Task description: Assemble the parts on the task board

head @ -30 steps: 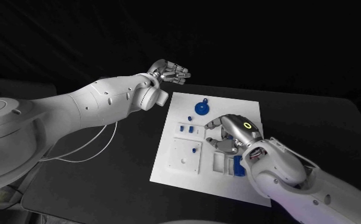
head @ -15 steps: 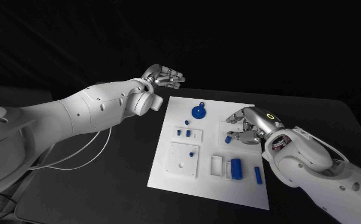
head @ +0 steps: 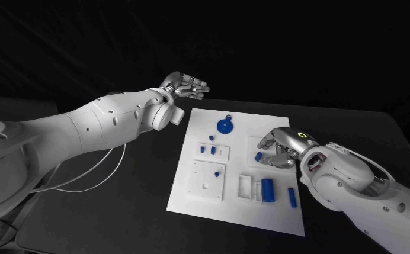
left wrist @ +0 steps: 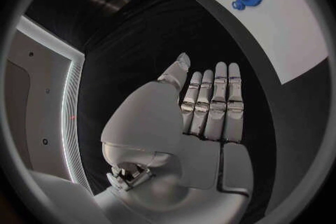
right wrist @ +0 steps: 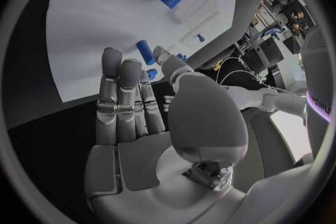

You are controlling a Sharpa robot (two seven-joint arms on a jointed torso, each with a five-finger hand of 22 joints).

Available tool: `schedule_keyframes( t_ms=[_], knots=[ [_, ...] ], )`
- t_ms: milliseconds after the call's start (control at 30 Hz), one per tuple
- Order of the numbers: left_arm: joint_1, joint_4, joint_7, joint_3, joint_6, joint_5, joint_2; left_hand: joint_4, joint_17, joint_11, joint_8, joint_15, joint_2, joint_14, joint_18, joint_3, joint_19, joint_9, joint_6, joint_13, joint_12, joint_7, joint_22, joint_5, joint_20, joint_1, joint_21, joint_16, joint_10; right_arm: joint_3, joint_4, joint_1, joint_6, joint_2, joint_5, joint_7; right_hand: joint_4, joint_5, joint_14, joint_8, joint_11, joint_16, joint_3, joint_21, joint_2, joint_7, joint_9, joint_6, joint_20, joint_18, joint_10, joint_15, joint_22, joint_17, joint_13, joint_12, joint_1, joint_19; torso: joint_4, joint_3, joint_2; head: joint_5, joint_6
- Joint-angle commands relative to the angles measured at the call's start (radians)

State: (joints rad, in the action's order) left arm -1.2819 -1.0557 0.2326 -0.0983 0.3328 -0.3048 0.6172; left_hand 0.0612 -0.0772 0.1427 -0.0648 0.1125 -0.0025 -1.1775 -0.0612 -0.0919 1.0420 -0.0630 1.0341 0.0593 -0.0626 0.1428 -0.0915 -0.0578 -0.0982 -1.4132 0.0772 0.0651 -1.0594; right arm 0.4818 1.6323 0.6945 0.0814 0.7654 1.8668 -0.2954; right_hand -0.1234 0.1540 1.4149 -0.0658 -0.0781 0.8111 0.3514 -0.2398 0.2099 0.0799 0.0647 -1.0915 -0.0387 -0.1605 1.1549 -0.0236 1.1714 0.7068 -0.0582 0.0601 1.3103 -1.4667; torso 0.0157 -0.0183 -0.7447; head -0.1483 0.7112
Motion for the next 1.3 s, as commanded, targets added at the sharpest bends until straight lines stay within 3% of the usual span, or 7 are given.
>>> schedule_keyframes(
  t_ms=[33, 333, 567, 700, 933, 1100, 1300],
  knots=[
    [-0.001, 0.000, 0.012, 0.001, -0.008, -0.003, -0.002, 0.000, -0.001, 0.002, 0.002, 0.002, 0.006, -0.005, 0.012, 0.006, 0.007, 0.001, 0.008, -0.001, 0.003, 0.001, 0.001, 0.001, -0.001, 0.002, 0.004, -0.002, 0.003, -0.002, -0.005, 0.000, -0.054, -0.009, 0.031, -0.001, -0.005, -0.010, 0.003, 0.004, 0.002, 0.004, 0.028, -0.002, -0.011, 0.004, -0.002, -0.002, -0.008, 0.010, 0.012, -0.003, -0.002, 0.000, -0.001, 0.001, -0.003, -0.035, 0.0009, -0.0001, 0.000, 0.000, 0.002],
    [-0.001, 0.001, 0.011, 0.001, -0.009, -0.003, -0.002, -0.001, -0.001, 0.002, 0.002, 0.002, 0.007, -0.005, 0.012, 0.006, 0.007, 0.001, 0.008, -0.001, 0.002, 0.001, 0.002, 0.001, -0.001, 0.002, 0.004, -0.002, 0.003, -0.009, -0.017, -0.001, -0.030, -0.029, 0.044, 0.006, -0.019, -0.076, 0.011, 0.003, 0.023, 0.006, 0.188, -0.019, -0.014, 0.014, -0.001, -0.039, -0.022, 0.019, 0.088, -0.017, 0.006, 0.005, -0.001, 0.001, -0.027, -0.036, 0.0003, 0.0002, 0.000, -0.003, 0.008],
    [-0.001, 0.003, 0.010, 0.001, -0.011, -0.003, -0.003, -0.001, -0.001, 0.002, 0.002, 0.002, 0.007, -0.005, 0.012, 0.006, 0.007, 0.001, 0.008, -0.001, 0.002, 0.001, 0.002, 0.001, -0.001, 0.002, 0.004, -0.002, 0.003, -0.012, -0.016, -0.001, -0.010, -0.033, 0.045, 0.008, -0.019, -0.083, 0.014, 0.003, 0.029, 0.004, 0.213, -0.026, -0.013, 0.015, 0.000, -0.050, -0.027, 0.023, 0.111, -0.021, 0.009, 0.008, -0.002, 0.001, -0.030, -0.036, -0.0002, 0.0002, 0.000, -0.004, 0.009],
    [-0.001, 0.005, 0.008, 0.001, -0.012, -0.003, -0.004, -0.001, -0.001, 0.002, 0.002, 0.002, 0.007, -0.005, 0.012, 0.006, 0.007, 0.001, 0.008, -0.001, 0.002, 0.001, 0.002, 0.001, -0.001, 0.002, 0.004, -0.002, 0.003, -0.015, -0.016, -0.001, -0.011, -0.033, 0.049, 0.007, -0.020, -0.093, 0.015, 0.000, 0.037, 0.004, 0.225, -0.029, -0.030, 0.016, 0.002, -0.085, -0.031, 0.026, 0.145, -0.027, 0.011, 0.010, -0.004, 0.004, -0.020, -0.035, 0.0002, 0.0002, 0.000, -0.004, 0.011],
    [-0.001, 0.007, 0.005, 0.001, -0.013, -0.003, -0.005, -0.001, -0.001, 0.002, 0.002, 0.002, 0.007, -0.005, 0.012, 0.006, 0.007, 0.001, 0.008, -0.001, 0.002, 0.001, 0.002, 0.001, -0.001, 0.002, 0.004, -0.002, 0.003, -0.021, -0.018, -0.001, -0.018, -0.036, 0.070, -0.002, -0.035, -0.100, 0.015, 0.000, 0.063, 0.000, 0.235, -0.035, -0.065, 0.000, 0.006, -0.161, -0.048, 0.040, 0.215, -0.044, 0.020, 0.015, -0.007, 0.005, -0.006, -0.033, -0.0001, -0.0002, 0.000, -0.004, 0.012],
    [-0.001, 0.009, 0.004, 0.001, -0.014, -0.003, -0.005, -0.002, -0.001, 0.002, 0.002, 0.002, 0.008, -0.005, 0.012, 0.006, 0.007, 0.001, 0.009, -0.001, 0.002, 0.000, 0.003, 0.001, -0.001, 0.002, 0.004, -0.002, 0.003, -0.025, -0.022, -0.001, -0.008, -0.038, 0.098, -0.019, -0.066, -0.102, 0.019, 0.002, 0.064, -0.003, 0.299, -0.045, -0.076, -0.002, 0.006, -0.178, -0.055, 0.045, 0.232, -0.048, 0.039, 0.023, -0.008, 0.004, -0.021, -0.031, 0.0005, 0.0002, 0.000, -0.003, 0.014],
    [-0.001, 0.010, 0.003, 0.001, -0.013, -0.003, -0.005, -0.002, -0.001, 0.002, 0.002, 0.002, 0.009, -0.006, 0.012, 0.006, 0.007, 0.001, 0.010, -0.001, 0.002, 0.000, 0.003, 0.001, -0.001, 0.001, 0.004, -0.002, 0.003, -0.026, -0.023, -0.001, 0.016, -0.039, 0.116, -0.032, -0.072, -0.105, 0.021, 0.001, 0.066, -0.006, 0.315, -0.052, -0.083, -0.005, 0.006, -0.184, -0.057, 0.047, 0.238, -0.049, 0.049, 0.028, -0.008, 0.004, -0.028, -0.031, -0.0002, 0.0004, 0.000, -0.004, 0.015]
  ],
)
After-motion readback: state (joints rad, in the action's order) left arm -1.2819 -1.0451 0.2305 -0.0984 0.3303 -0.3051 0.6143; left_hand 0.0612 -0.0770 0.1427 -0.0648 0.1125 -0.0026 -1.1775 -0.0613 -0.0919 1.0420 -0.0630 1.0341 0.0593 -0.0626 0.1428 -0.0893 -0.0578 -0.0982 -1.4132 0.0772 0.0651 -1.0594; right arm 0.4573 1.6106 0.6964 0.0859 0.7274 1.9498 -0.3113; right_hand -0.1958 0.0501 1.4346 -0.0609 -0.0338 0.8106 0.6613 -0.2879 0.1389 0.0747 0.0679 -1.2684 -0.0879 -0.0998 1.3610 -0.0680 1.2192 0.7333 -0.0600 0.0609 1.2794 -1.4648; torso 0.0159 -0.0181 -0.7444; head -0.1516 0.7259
